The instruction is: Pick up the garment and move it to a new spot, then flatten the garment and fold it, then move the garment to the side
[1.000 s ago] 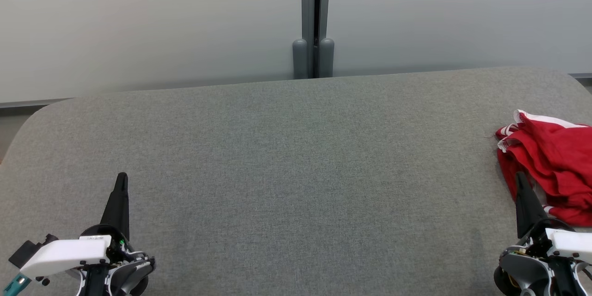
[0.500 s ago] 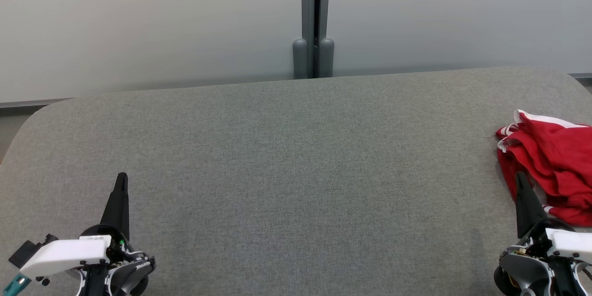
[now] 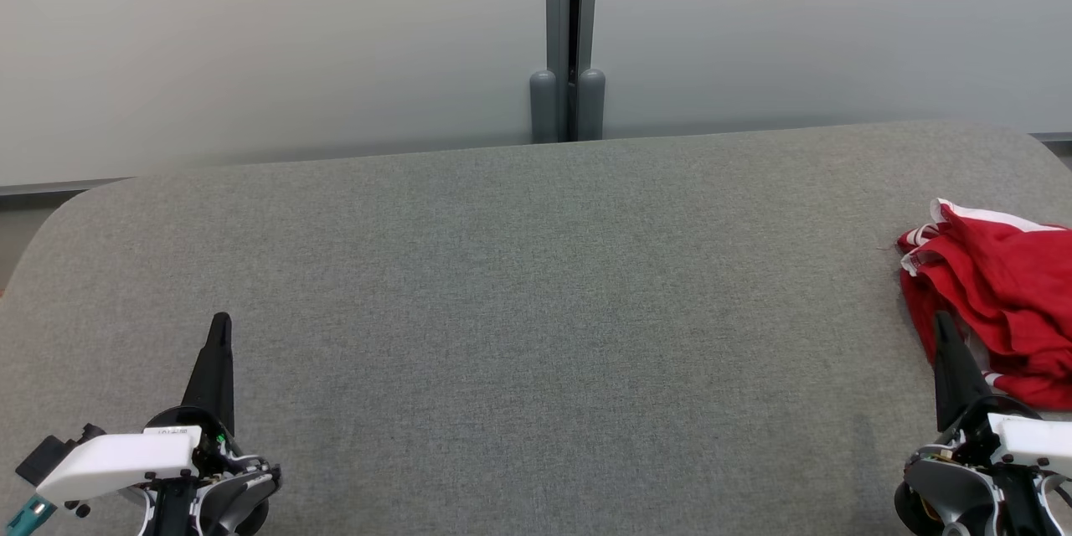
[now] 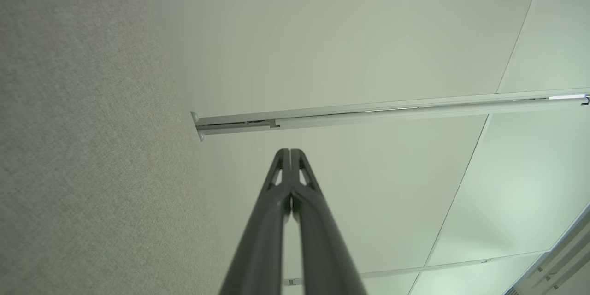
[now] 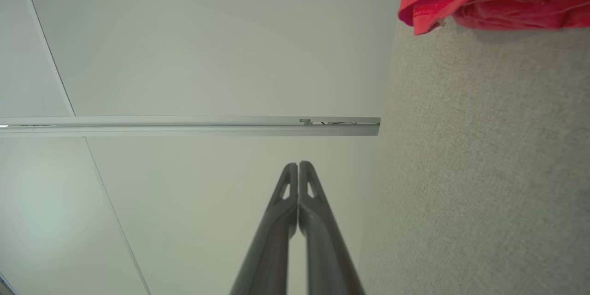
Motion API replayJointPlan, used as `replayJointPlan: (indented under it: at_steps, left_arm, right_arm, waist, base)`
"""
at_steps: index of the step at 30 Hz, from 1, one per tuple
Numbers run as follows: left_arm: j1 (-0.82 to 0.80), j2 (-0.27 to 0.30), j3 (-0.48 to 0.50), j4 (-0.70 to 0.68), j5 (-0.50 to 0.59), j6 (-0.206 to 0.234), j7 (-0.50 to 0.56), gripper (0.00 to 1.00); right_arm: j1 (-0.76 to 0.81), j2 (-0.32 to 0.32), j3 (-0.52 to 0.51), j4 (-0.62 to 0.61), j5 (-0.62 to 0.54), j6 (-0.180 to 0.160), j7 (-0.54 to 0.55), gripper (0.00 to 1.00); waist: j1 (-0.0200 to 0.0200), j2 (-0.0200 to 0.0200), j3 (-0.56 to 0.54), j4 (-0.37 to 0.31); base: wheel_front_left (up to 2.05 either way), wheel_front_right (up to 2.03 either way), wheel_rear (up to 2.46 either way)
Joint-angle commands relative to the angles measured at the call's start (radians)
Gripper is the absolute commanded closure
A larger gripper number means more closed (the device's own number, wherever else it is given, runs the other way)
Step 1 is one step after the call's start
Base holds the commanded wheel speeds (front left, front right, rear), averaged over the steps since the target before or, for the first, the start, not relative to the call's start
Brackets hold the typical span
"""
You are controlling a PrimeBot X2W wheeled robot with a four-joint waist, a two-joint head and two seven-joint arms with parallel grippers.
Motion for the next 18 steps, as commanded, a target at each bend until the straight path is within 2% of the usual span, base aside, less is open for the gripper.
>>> replayJointPlan:
  at_steps: [1,18]
  left_arm:
    - [-0.014,0.002,0.005,0.001,0.002,-0.004,0.003,1.0]
    - [-0.014,0.002,0.005,0.001,0.002,-0.004,0.003,1.0]
  right_arm:
    - [-0.008,-0.001,-0.002,0.002,-0.006,0.0,0.004,1.0]
    - [-0.008,-0.001,-0.002,0.002,-0.006,0.0,0.004,1.0]
  waist:
    - [0.0,0.0,0.0,0.0]
    - [0.0,0.0,0.0,0.0]
  base:
    - [0.0,0.0,0.0]
    - [0.0,0.0,0.0]
